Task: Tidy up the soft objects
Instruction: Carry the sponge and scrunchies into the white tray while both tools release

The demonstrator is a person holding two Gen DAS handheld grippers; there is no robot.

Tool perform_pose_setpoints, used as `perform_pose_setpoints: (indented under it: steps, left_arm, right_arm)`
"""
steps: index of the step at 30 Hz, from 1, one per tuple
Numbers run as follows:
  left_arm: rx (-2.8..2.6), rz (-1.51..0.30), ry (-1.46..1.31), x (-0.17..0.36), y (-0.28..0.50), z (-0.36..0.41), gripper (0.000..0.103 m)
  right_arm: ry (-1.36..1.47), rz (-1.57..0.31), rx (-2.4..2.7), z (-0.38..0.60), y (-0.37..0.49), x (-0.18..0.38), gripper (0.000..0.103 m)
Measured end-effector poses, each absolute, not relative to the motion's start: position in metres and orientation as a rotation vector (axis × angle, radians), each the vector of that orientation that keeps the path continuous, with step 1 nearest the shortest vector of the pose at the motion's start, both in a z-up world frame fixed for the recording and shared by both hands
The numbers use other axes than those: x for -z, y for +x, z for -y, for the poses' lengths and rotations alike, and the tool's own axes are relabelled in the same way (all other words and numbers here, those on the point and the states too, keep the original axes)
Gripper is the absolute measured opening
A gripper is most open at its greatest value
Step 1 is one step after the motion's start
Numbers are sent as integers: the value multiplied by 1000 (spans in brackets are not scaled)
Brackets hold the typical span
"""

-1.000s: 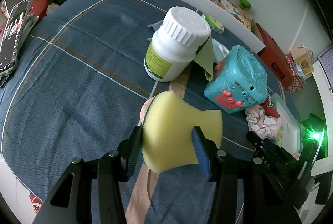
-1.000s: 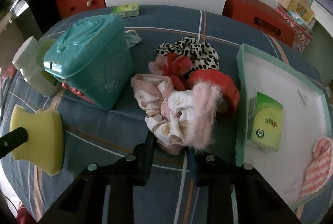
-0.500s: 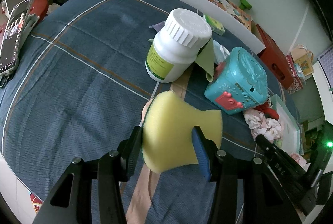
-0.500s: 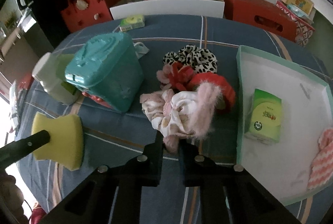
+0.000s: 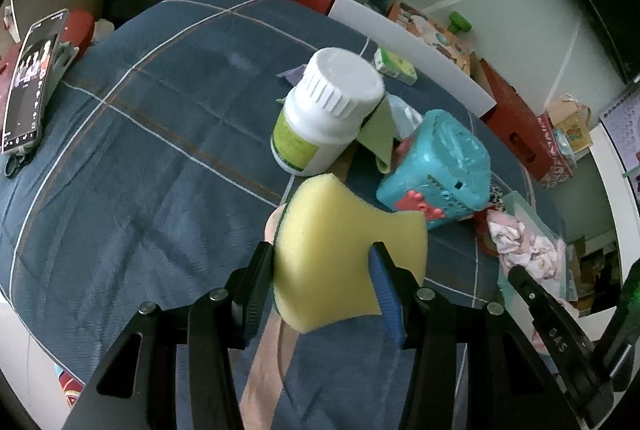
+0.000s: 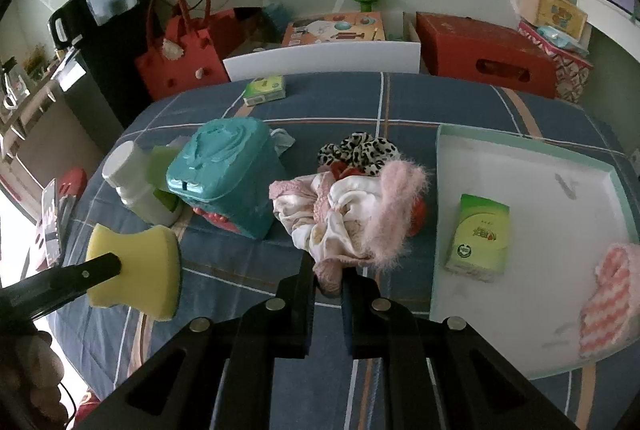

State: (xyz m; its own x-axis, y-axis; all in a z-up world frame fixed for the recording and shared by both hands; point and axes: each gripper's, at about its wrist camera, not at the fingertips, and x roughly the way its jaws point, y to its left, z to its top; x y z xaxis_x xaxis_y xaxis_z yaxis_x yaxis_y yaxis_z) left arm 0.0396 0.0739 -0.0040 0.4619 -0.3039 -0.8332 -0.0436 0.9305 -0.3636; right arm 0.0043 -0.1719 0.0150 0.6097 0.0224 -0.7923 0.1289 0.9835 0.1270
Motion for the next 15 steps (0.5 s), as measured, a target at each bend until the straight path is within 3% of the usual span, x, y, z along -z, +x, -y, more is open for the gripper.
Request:
perform_pose_setpoints:
  steps: [15]
  left_arm:
    - [267,-991,-251,-45,31,-19,50]
  right_arm:
    - [276,-810,256,247,-3,-42,12]
